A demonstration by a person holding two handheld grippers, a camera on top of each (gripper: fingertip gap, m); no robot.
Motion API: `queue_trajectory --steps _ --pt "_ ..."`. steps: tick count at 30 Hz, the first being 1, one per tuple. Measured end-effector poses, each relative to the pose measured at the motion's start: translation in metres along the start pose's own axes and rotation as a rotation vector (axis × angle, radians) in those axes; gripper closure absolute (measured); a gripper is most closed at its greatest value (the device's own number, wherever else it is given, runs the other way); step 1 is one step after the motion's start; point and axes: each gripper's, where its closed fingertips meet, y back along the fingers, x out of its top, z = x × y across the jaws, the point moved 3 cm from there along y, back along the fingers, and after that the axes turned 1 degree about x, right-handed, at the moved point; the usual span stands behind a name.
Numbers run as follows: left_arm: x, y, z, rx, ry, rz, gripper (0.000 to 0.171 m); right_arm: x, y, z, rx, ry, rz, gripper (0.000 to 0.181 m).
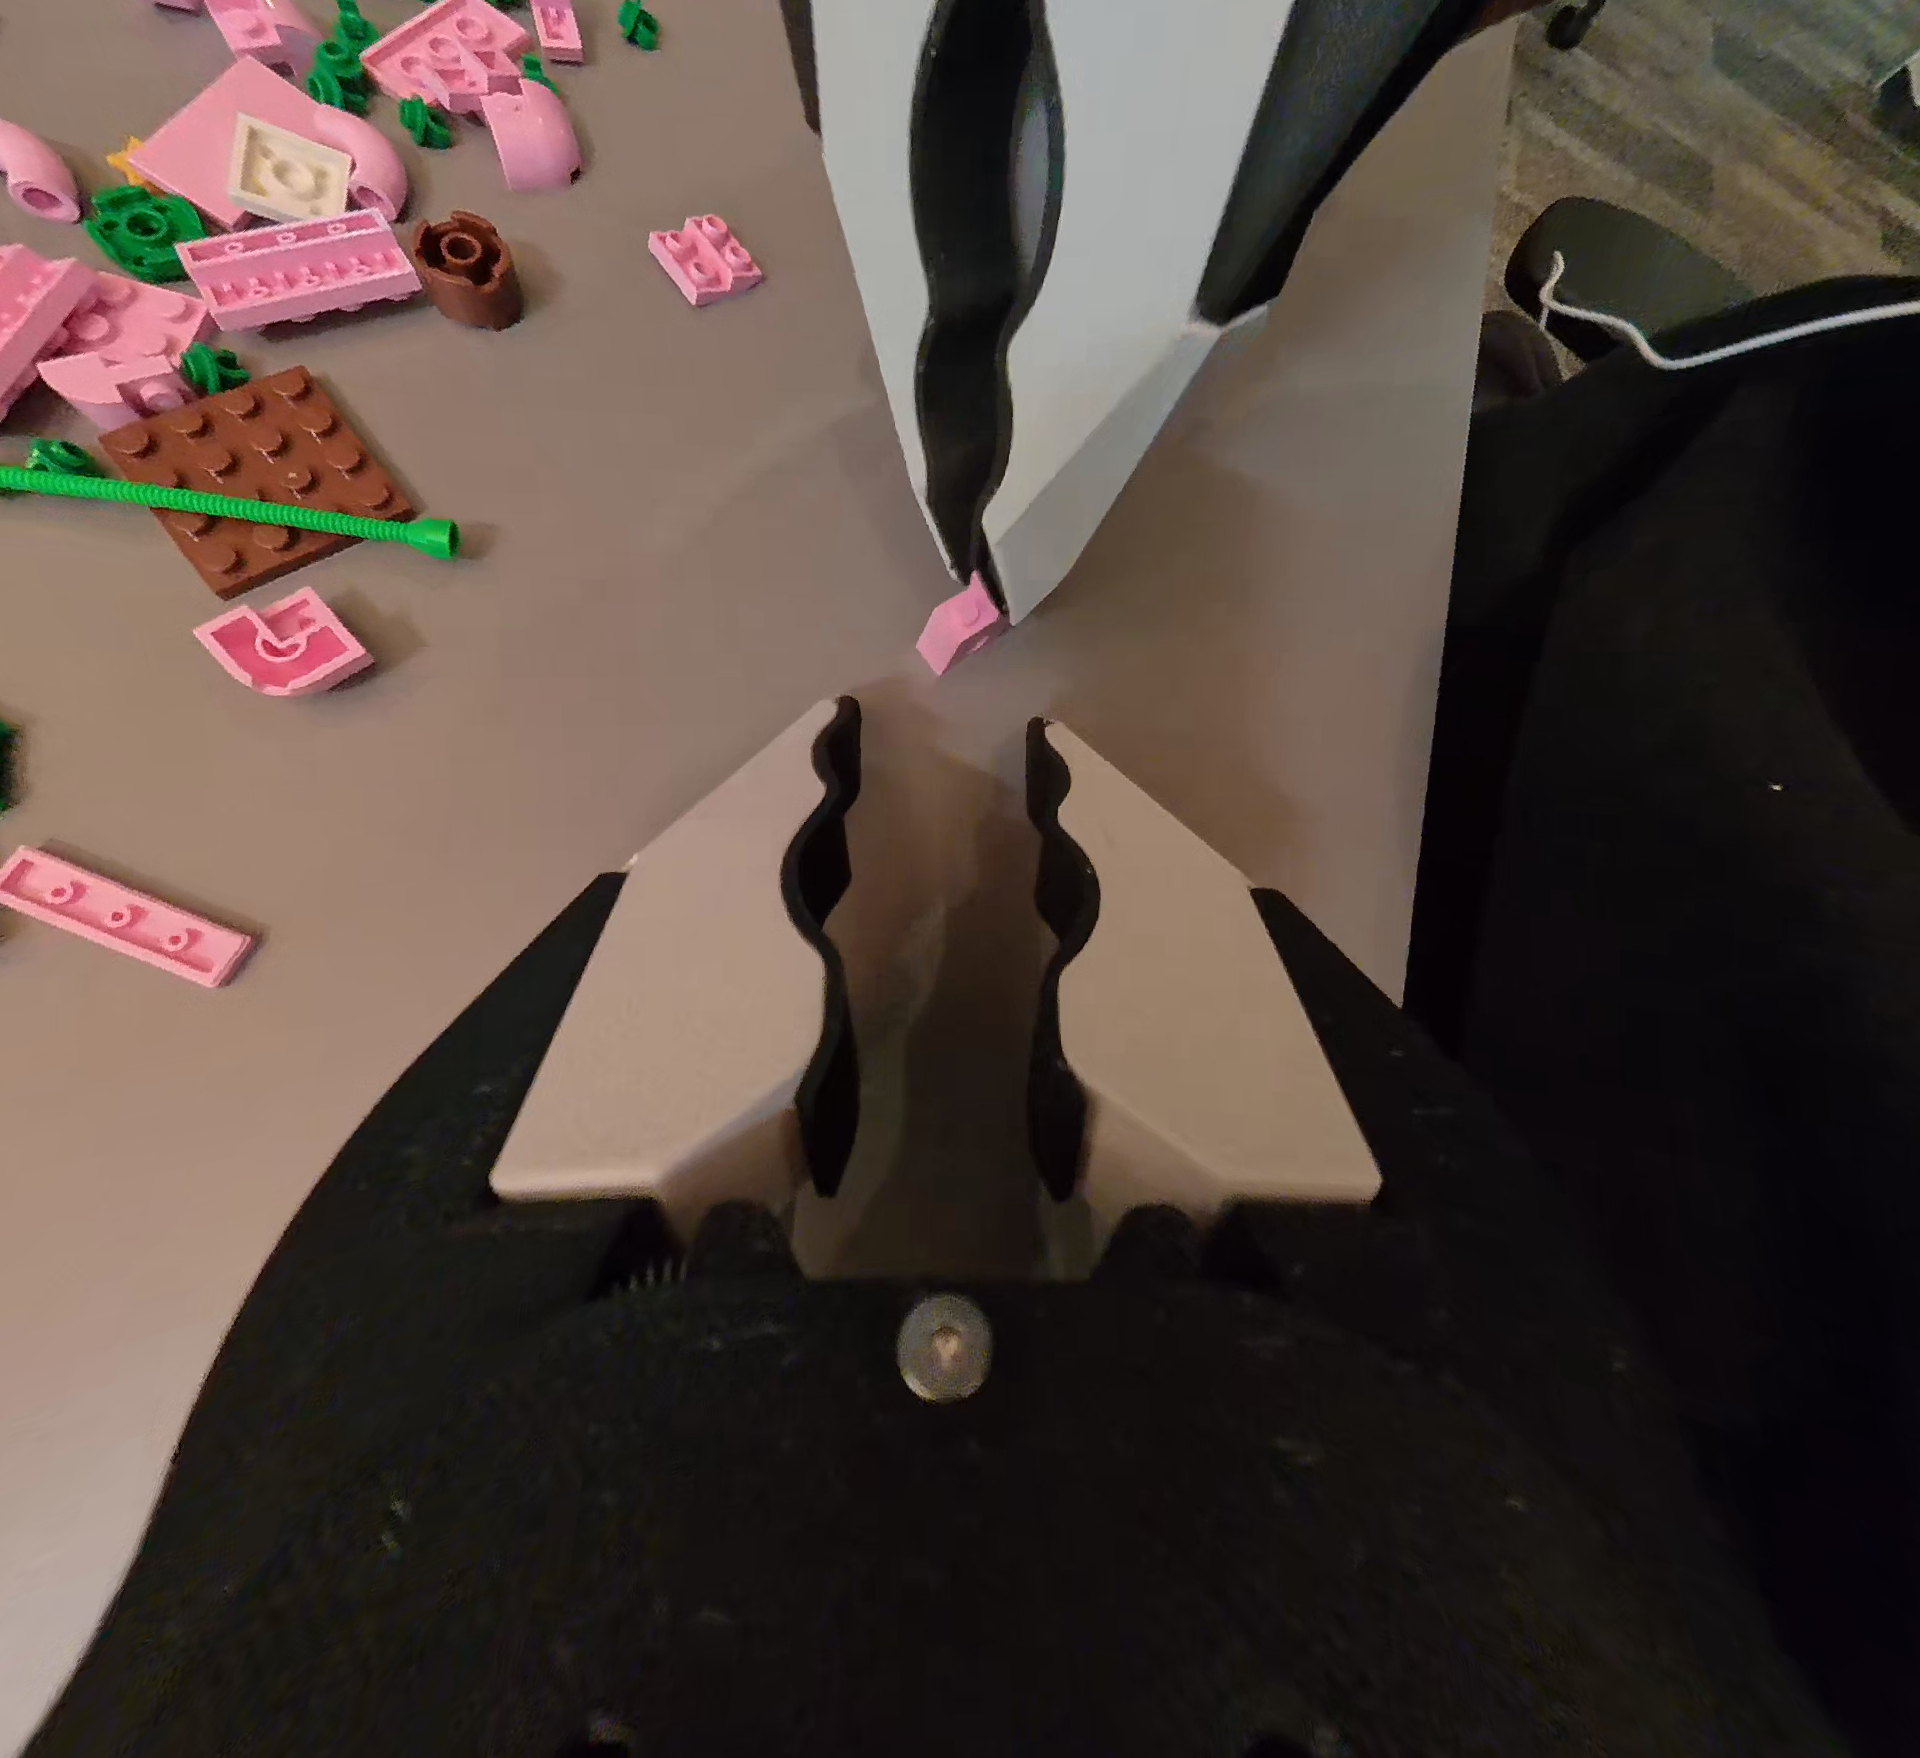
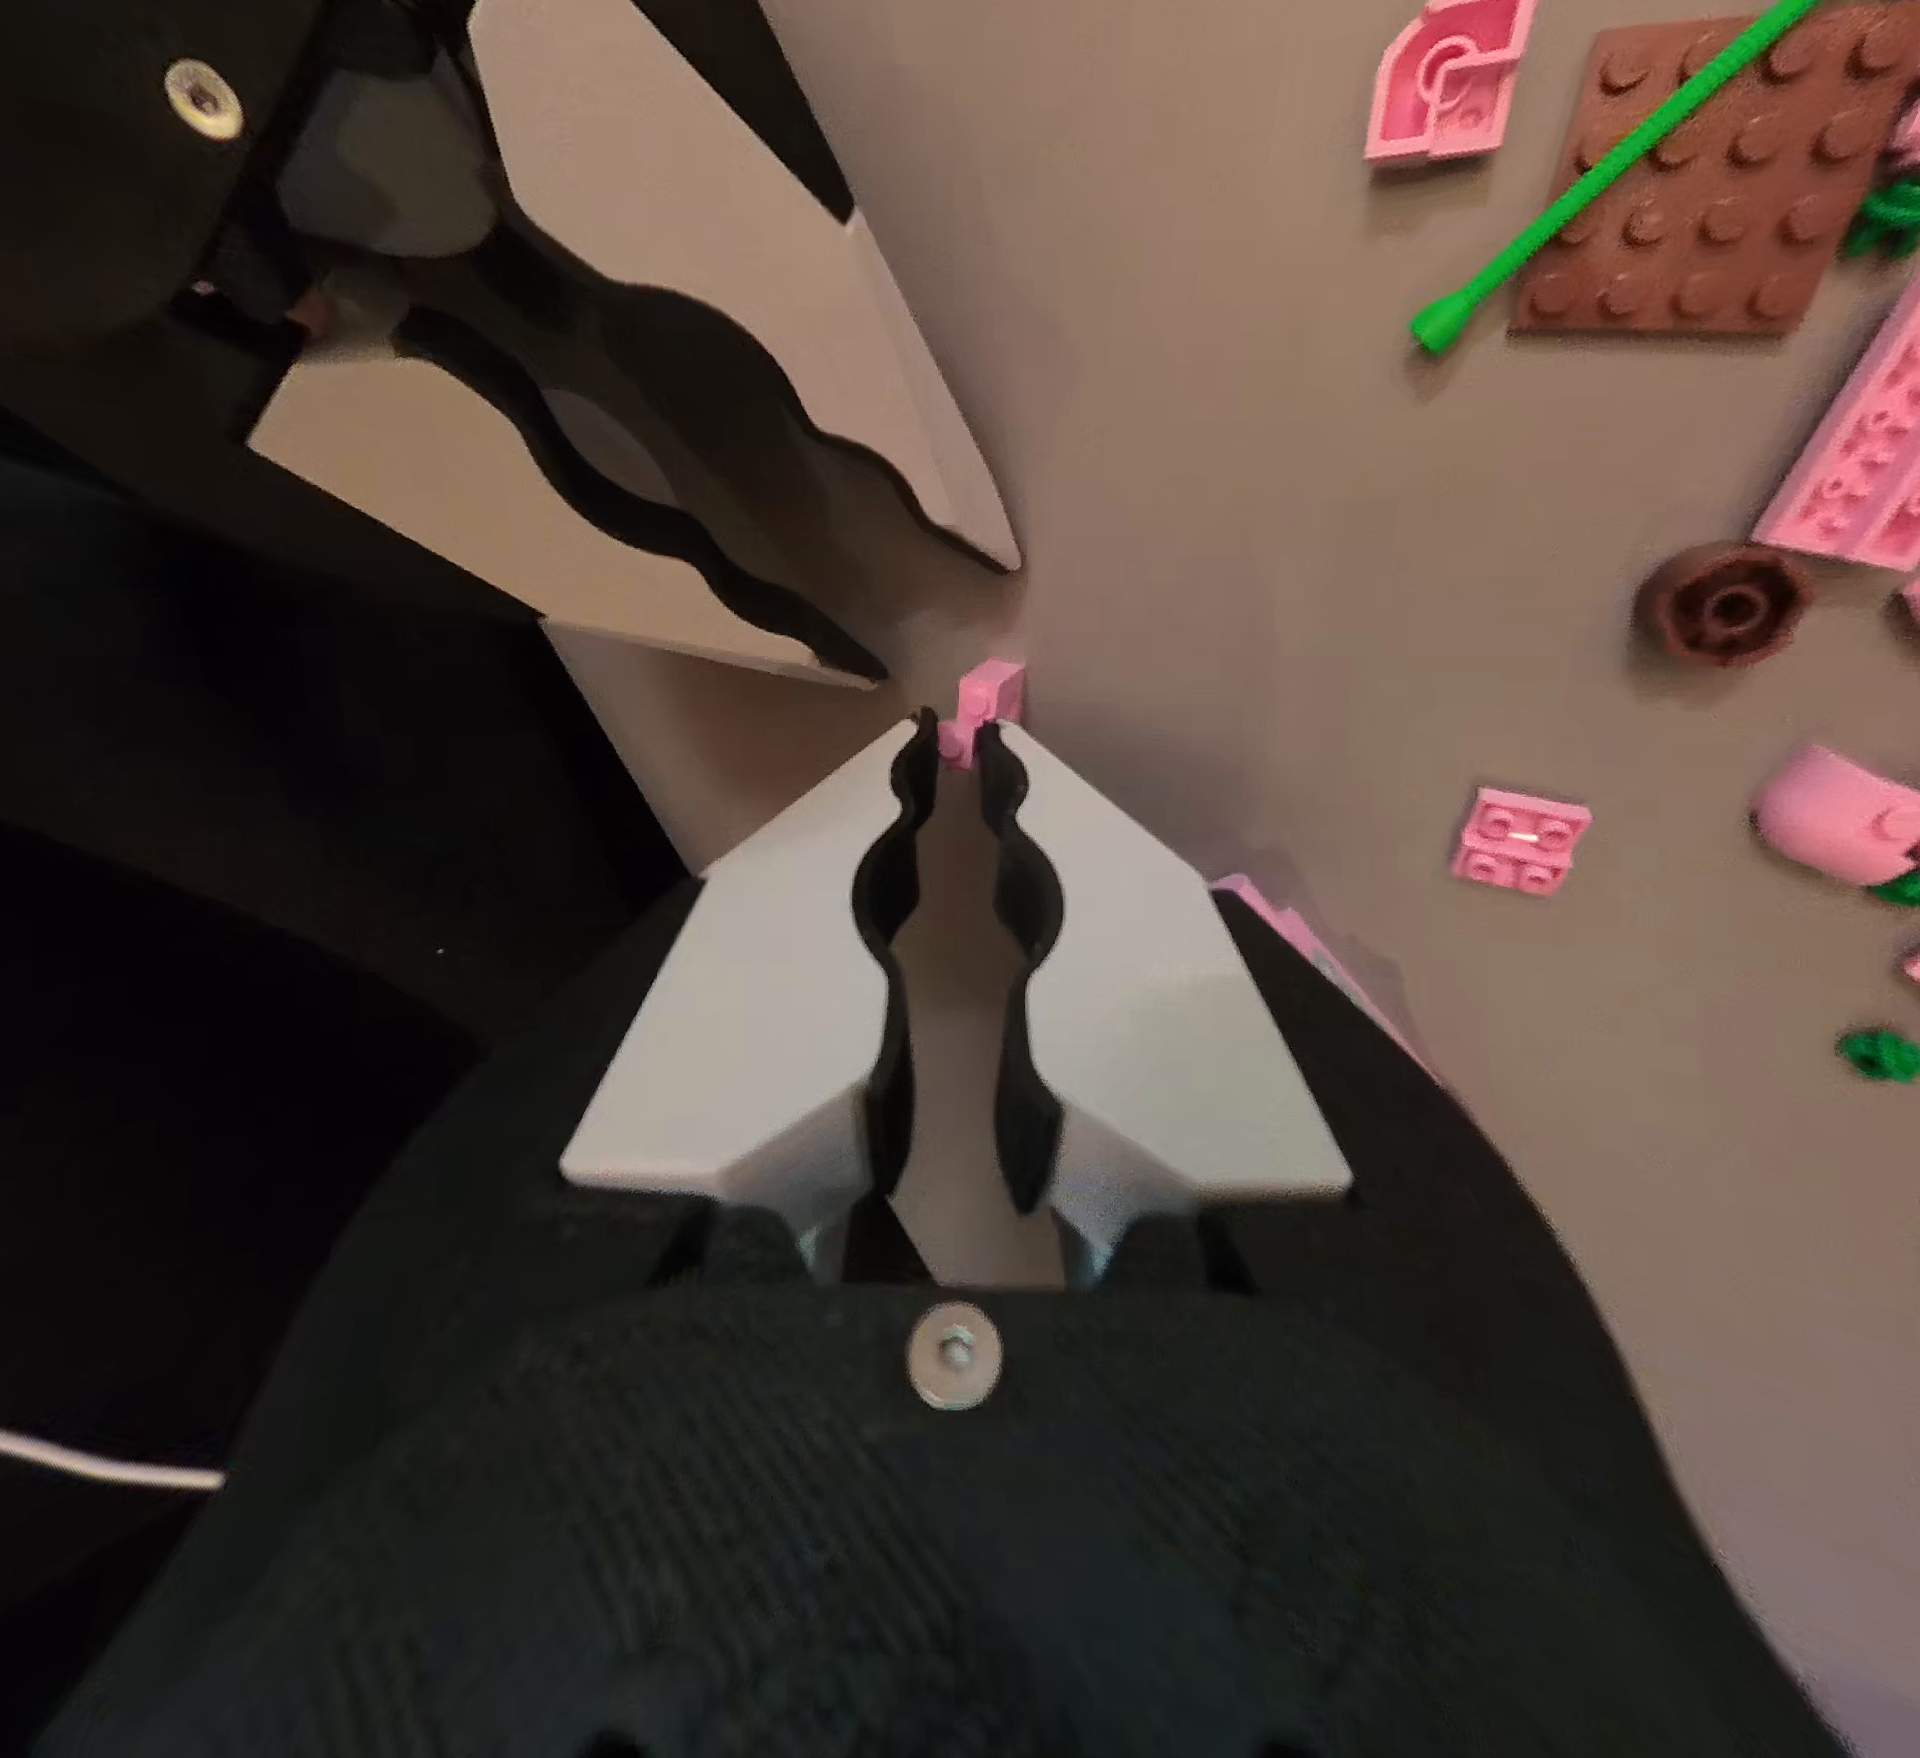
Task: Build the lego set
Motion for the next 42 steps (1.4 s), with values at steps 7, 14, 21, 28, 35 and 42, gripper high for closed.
queue_trajectory --steps 7,14,21,28,35,42 --pt "0.002 0.002 -0.003 0.01 0.013 0.024 0.139 -0.003 0.0 -0.001 -0.028 0.05 0.13 0.174" --pt "0.011 0.012 -0.004 -0.034 0.043 0.125 0.129 0.002 0.009 -0.021 0.064 0.134 0.282 0.175" --pt "0.019 0.02 -0.001 -0.191 0.145 0.217 0.129 -0.007 0.034 -0.019 0.165 0.051 0.414 0.175" --pt "0.007 -0.002 0.001 -0.025 0.027 0.034 0.138 -0.011 0.018 -0.008 0.034 0.088 0.303 0.175" --pt "0.006 -0.005 0.003 0.016 -0.023 0.014 0.153 -0.004 0.007 -0.007 -0.006 0.08 0.234 0.174" --pt "0.003 -0.009 0.001 0.058 -0.039 -0.024 0.16 -0.003 0.002 -0.004 0.009 0.014 0.203 0.175"
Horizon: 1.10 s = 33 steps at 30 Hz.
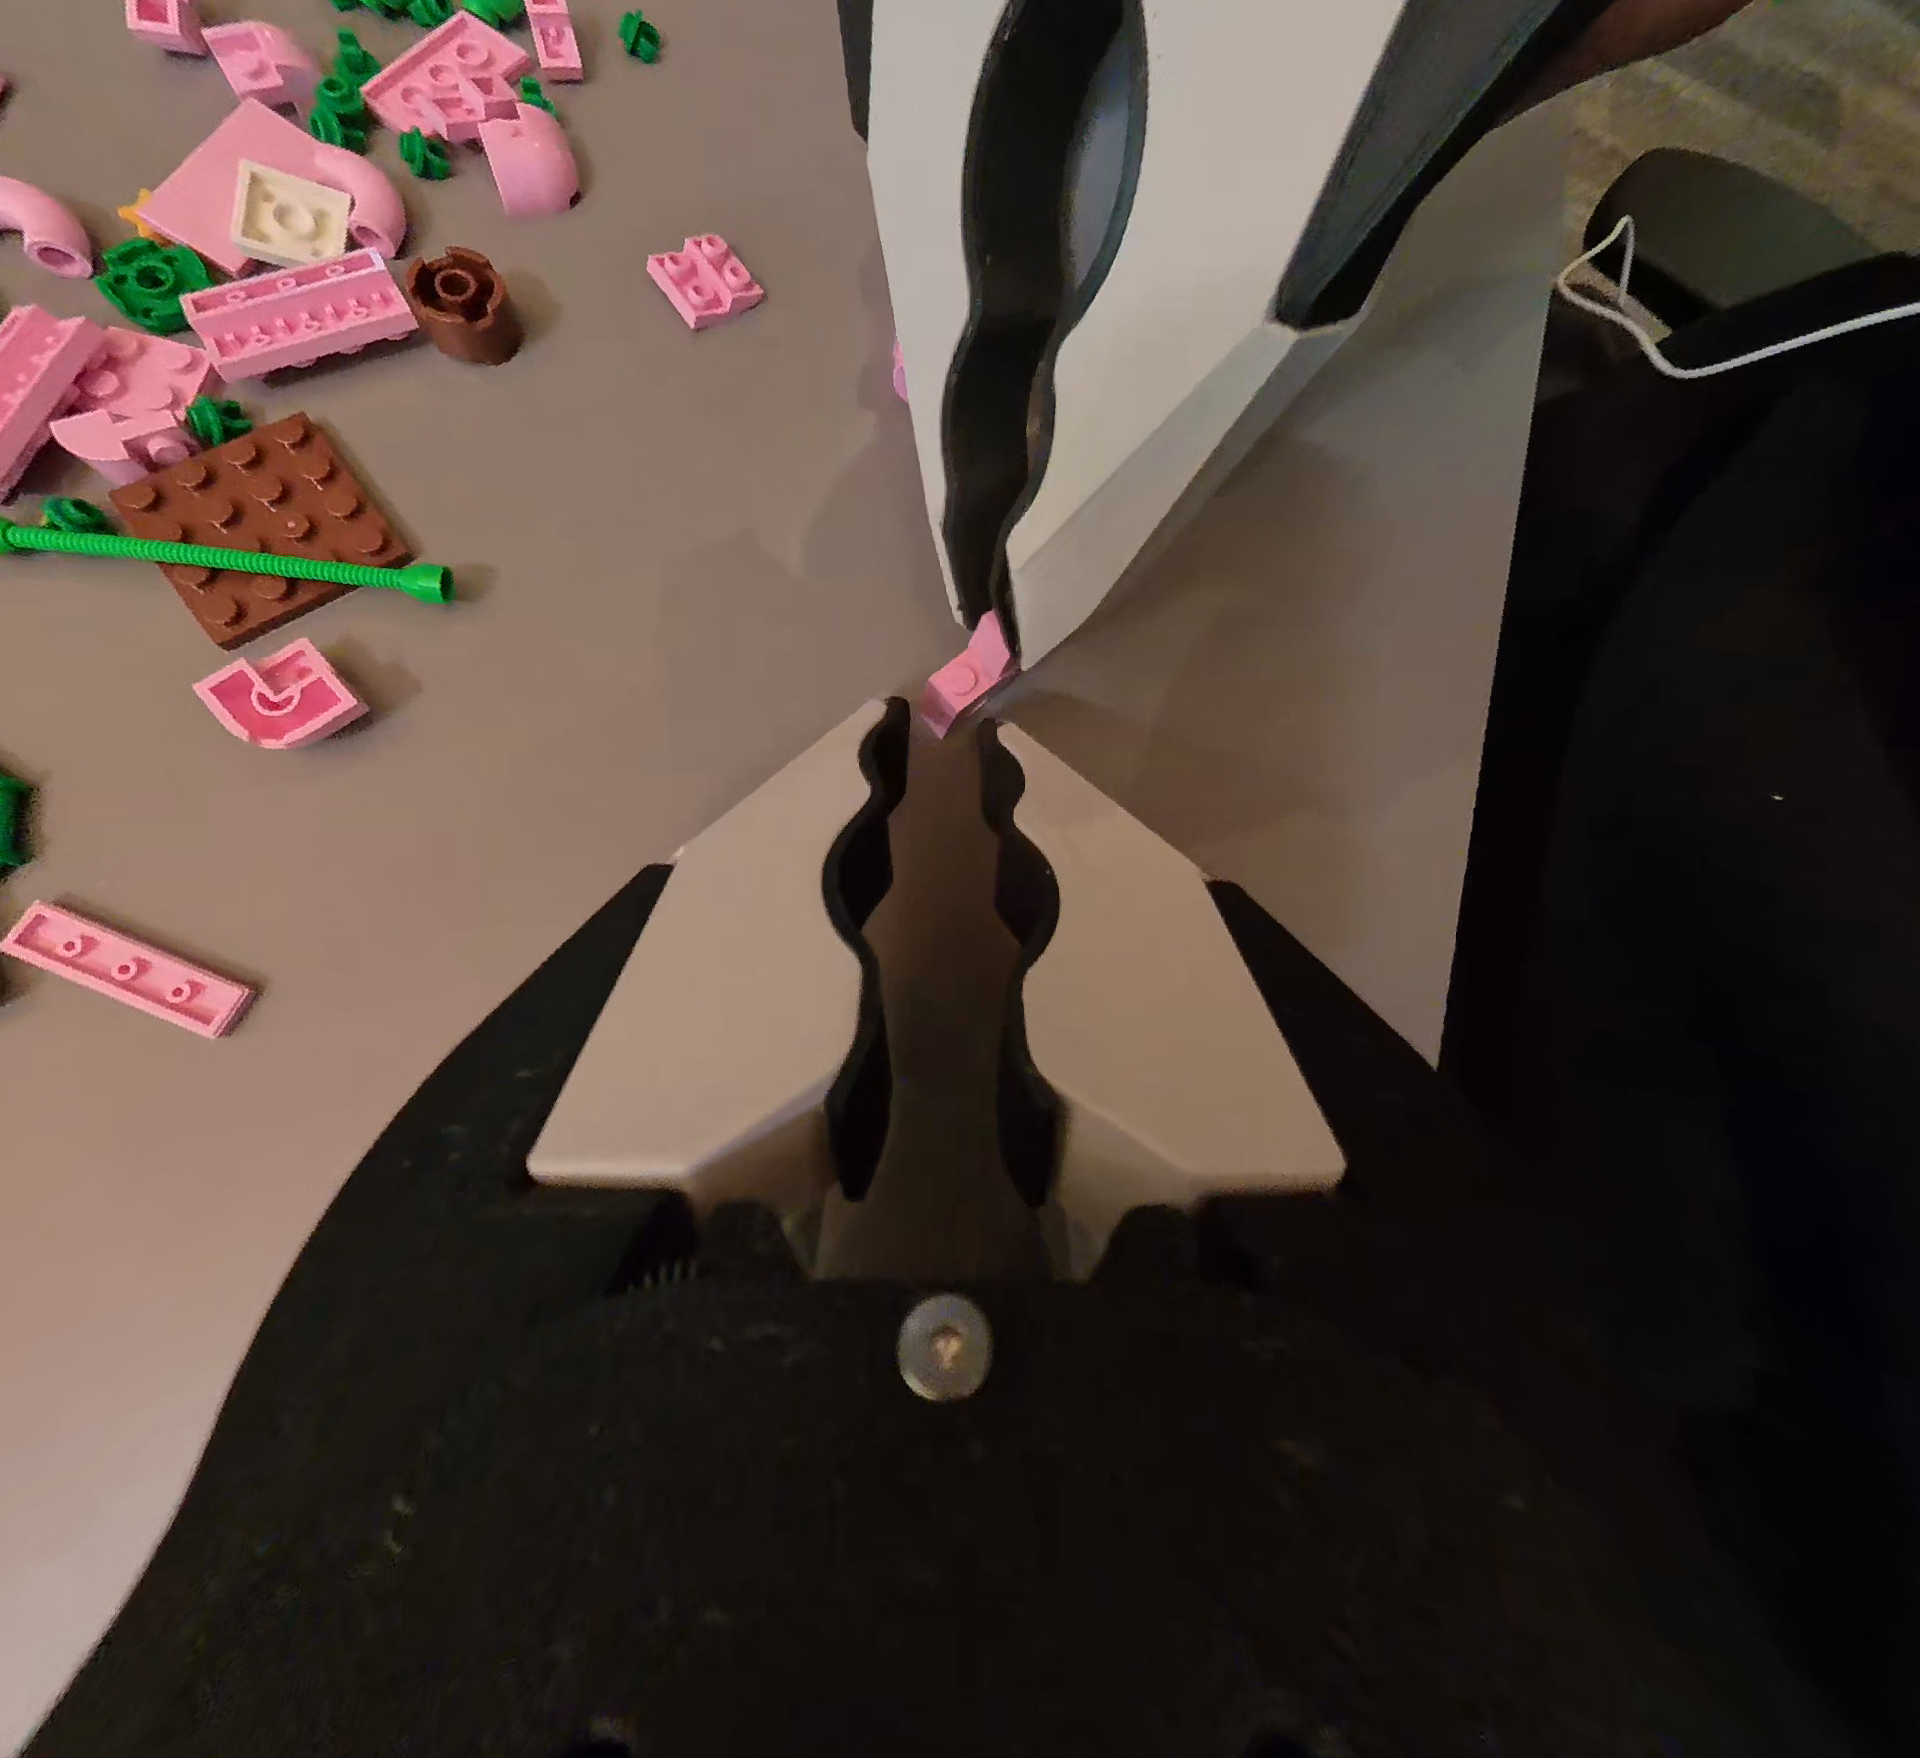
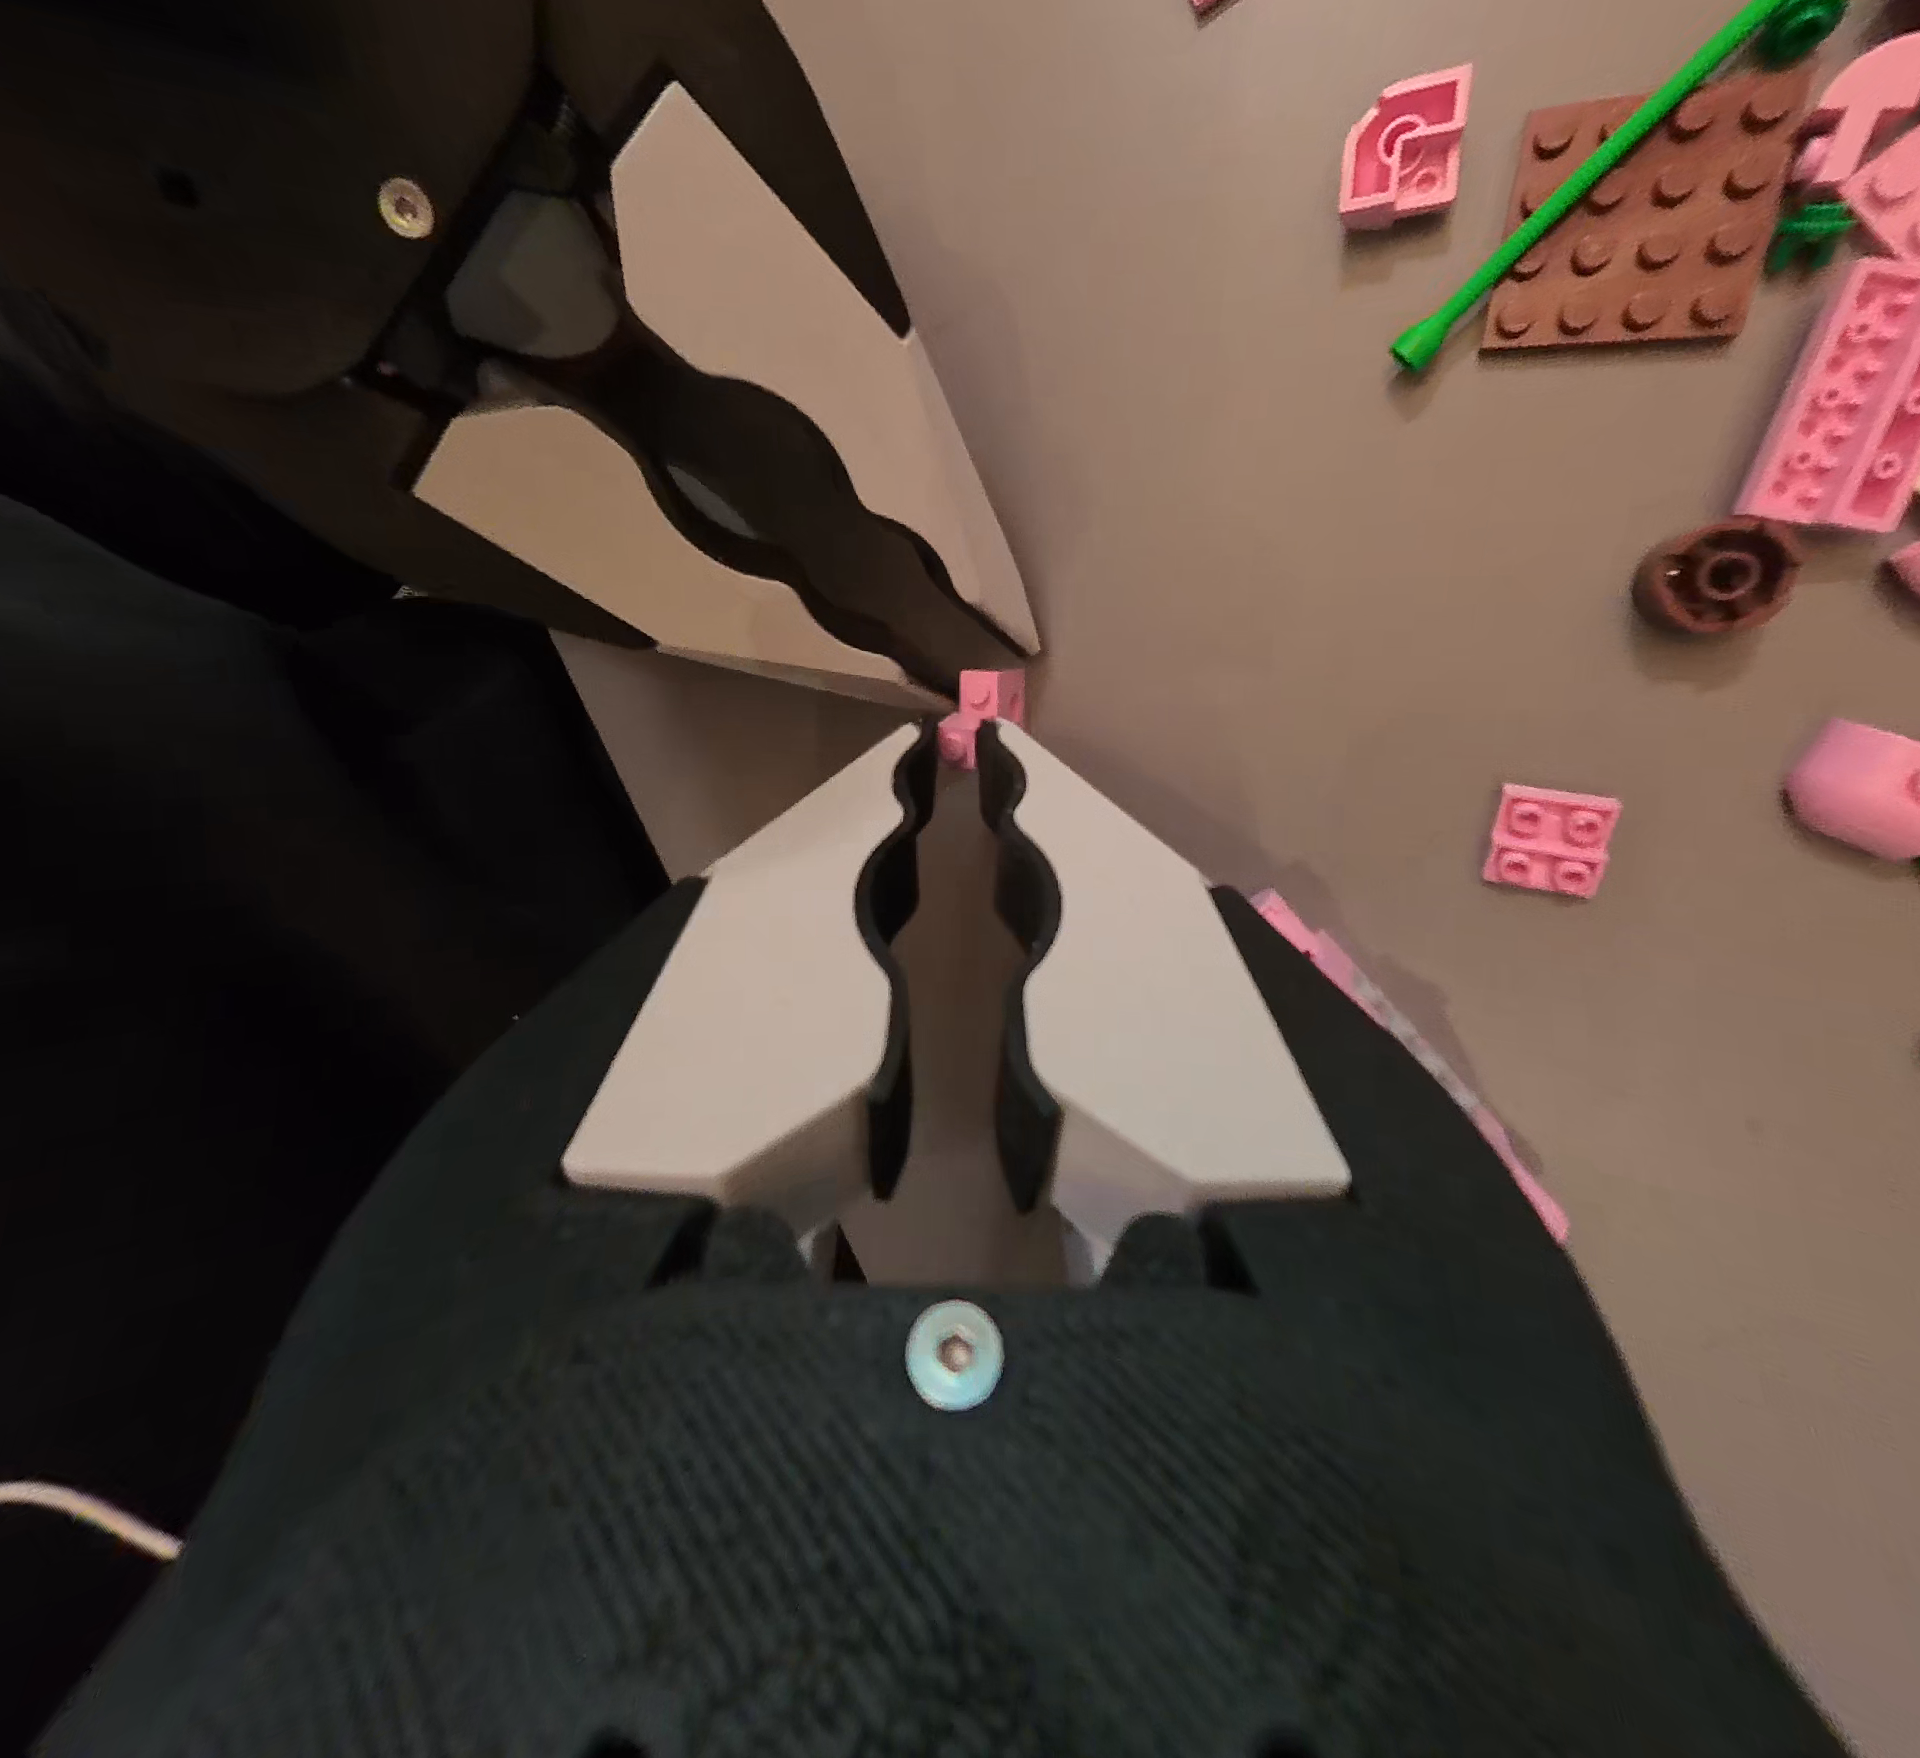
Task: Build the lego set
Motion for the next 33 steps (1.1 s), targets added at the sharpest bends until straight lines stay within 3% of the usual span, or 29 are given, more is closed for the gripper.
queue_trajectory --steps 13,33 --pt "-0.0005 -0.0002 -0.0014 -0.019 0.044 0.0 0.167 0.0028 -0.0018 0.0019 0.007 -0.073 -0.031 0.174" --pt "-0.0012 0.0 -0.0011 -0.021 0.055 0.0 0.168 -0.0013 -0.0034 0.0001 -0.031 0.061 0.023 0.174"
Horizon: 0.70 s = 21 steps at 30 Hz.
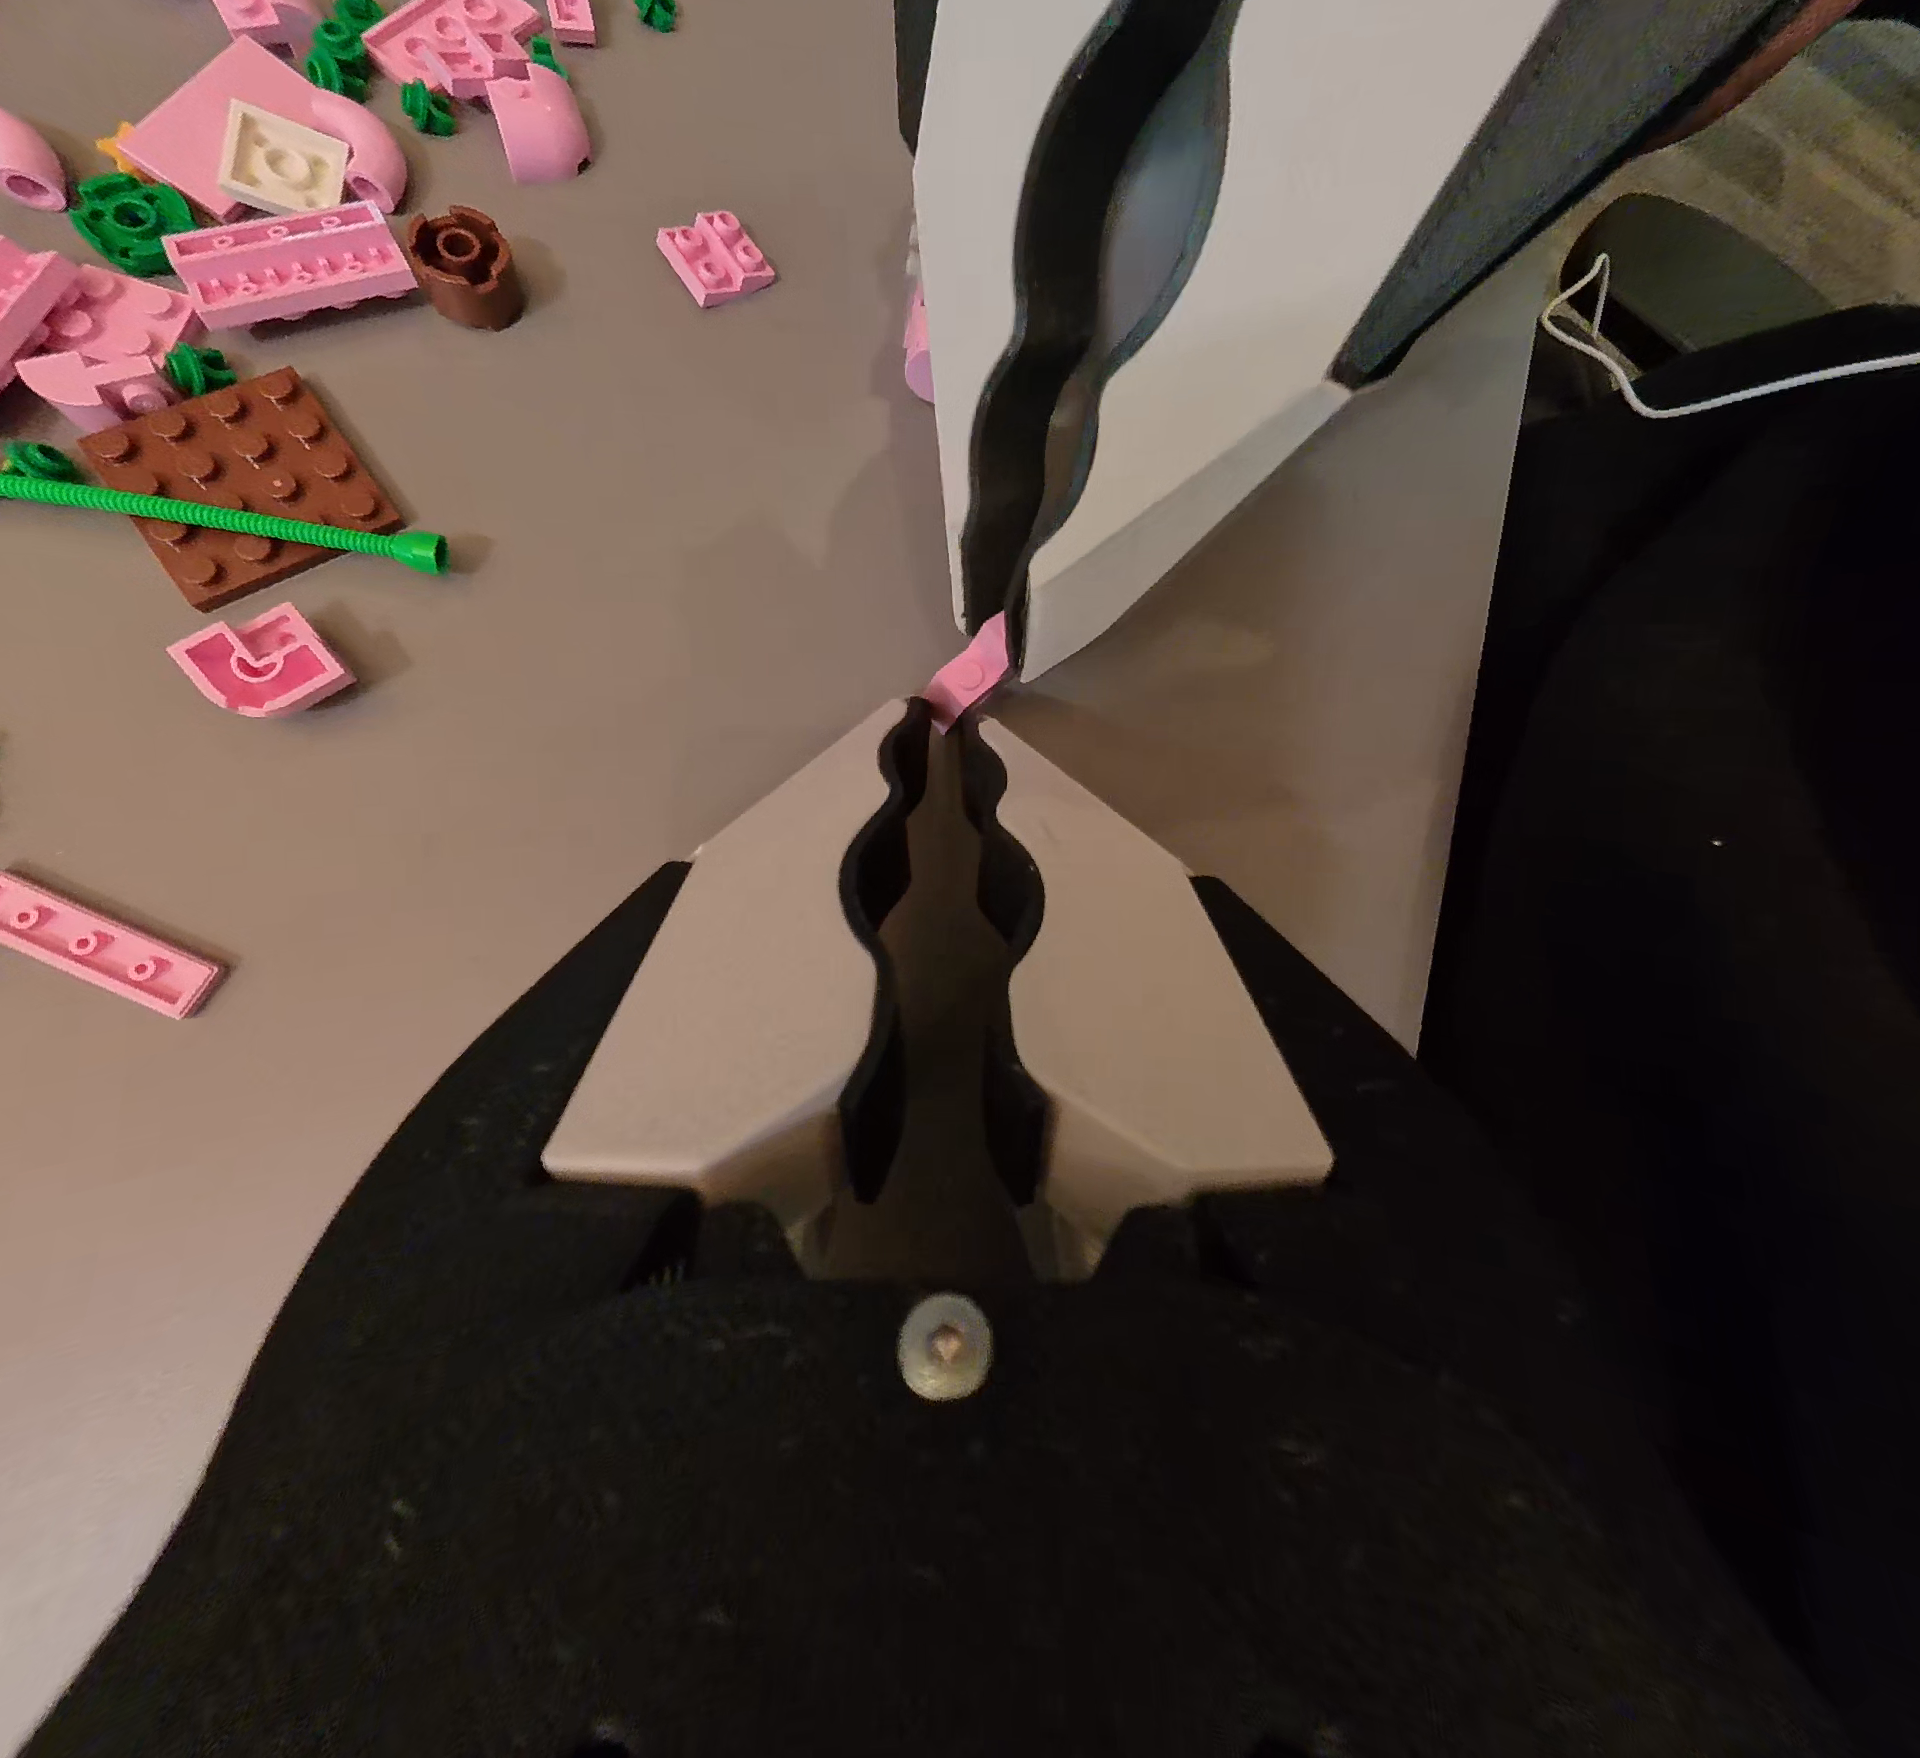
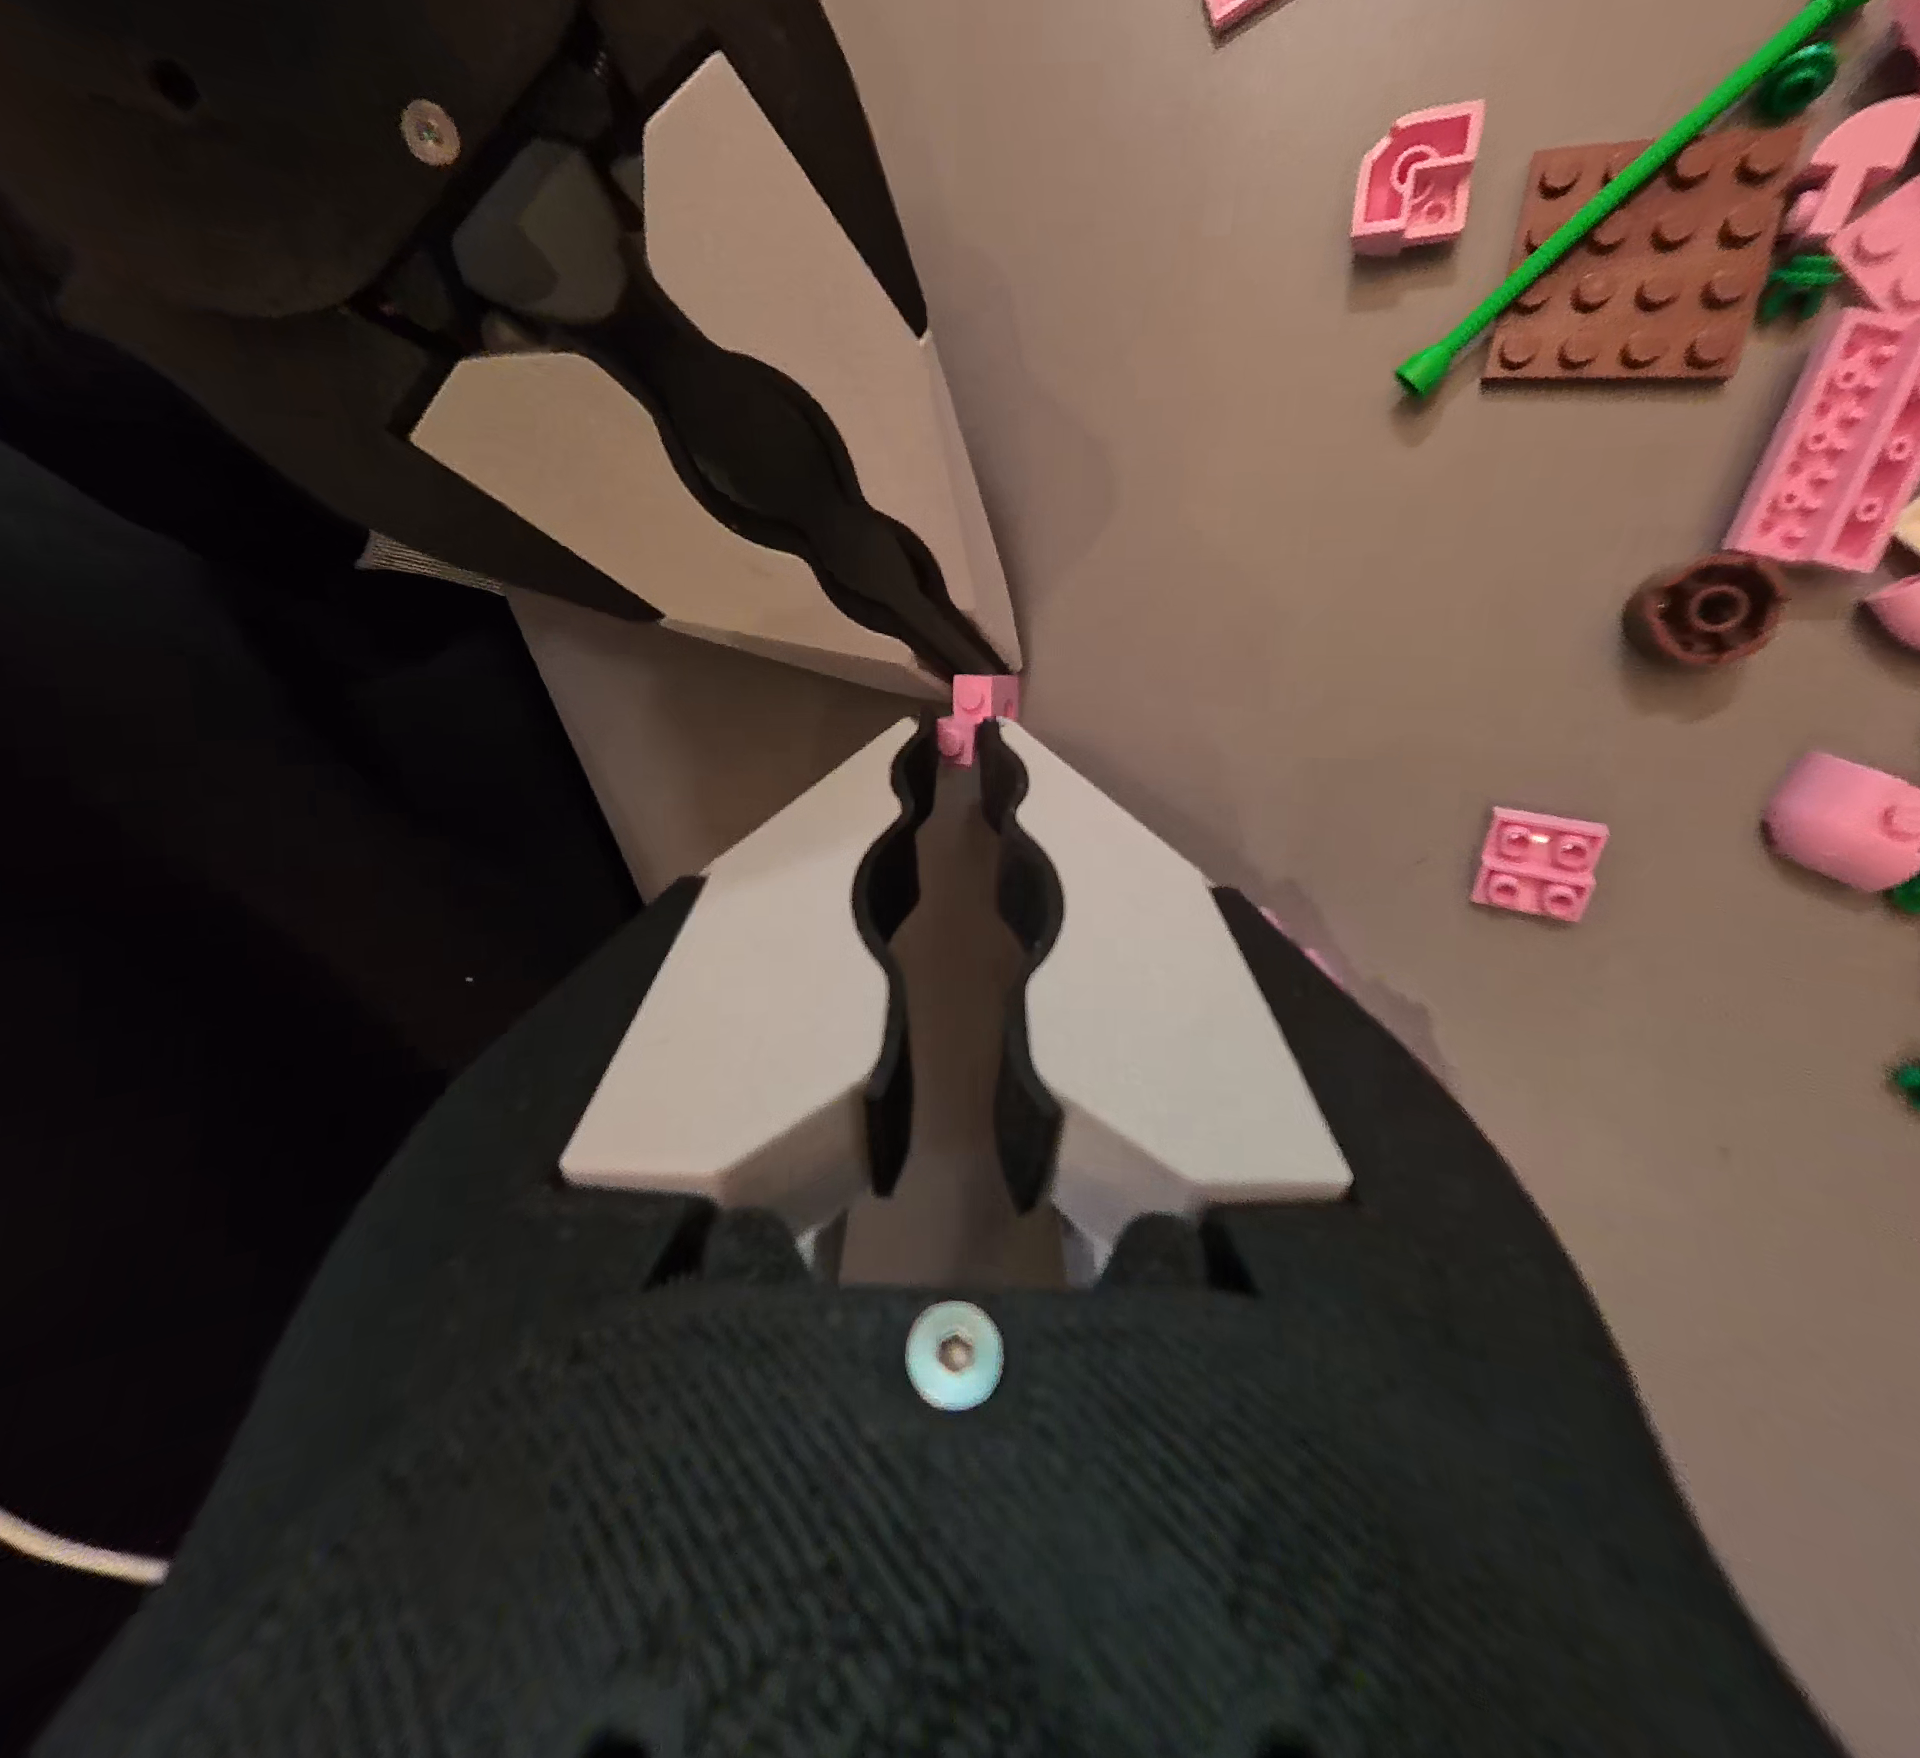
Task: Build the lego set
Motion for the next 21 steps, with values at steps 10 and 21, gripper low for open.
queue_trajectory --steps 10,21 --pt "-0.001 0.0 0.001 -0.004 0.005 -0.002 0.168 0.012 0.013 -0.005 -0.168 0.289 0.057 0.136" --pt "-0.001 0.001 0.006 -0.149 0.087 0.001 0.164 0.02 0.14 0.089 -0.664 0.284 0.487 0.124"
